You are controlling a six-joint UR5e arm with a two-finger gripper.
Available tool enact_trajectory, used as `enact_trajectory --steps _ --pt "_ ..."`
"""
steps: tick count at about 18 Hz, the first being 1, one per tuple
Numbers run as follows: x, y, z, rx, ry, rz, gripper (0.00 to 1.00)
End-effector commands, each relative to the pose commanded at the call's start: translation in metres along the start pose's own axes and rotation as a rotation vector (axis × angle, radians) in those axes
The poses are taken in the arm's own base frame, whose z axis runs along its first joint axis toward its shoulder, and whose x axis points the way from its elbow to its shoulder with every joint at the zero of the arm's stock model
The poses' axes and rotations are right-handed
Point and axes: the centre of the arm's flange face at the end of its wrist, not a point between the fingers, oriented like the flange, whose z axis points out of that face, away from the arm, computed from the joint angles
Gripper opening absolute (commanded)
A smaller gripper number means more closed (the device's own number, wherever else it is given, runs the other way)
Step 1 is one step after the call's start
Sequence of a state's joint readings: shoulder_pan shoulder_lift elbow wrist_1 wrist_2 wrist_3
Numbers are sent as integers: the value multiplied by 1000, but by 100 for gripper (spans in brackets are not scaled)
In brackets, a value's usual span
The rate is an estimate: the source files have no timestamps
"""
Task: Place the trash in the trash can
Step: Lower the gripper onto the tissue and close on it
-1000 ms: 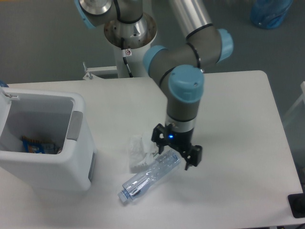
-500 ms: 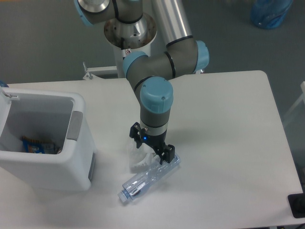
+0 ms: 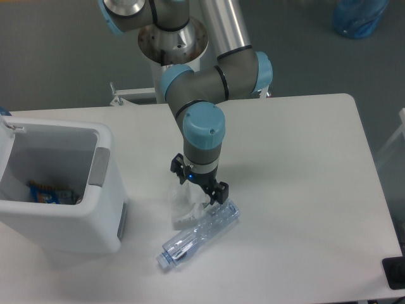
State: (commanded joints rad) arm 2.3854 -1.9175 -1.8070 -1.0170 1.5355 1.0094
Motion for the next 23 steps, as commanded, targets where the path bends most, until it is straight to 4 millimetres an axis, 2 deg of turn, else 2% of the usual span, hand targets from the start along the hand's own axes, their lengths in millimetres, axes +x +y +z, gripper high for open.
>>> enact_trajectory --steps 9,10,11,13,14,15,19,23 --pt "8 -1 12 -10 11 -66 100" --pt "8 -1 13 -13 12 -62 94" --pt "7 -2 14 -12 14 -59 82" --pt "7 -3 16 -16 14 -64 44" --pt "6 -3 17 -16 14 -64 22" --pt "5 -4 17 -15 13 -64 6" --pt "2 -5 15 -13 12 -56 2" --pt "-6 -6 3 -1 -1 -58 0"
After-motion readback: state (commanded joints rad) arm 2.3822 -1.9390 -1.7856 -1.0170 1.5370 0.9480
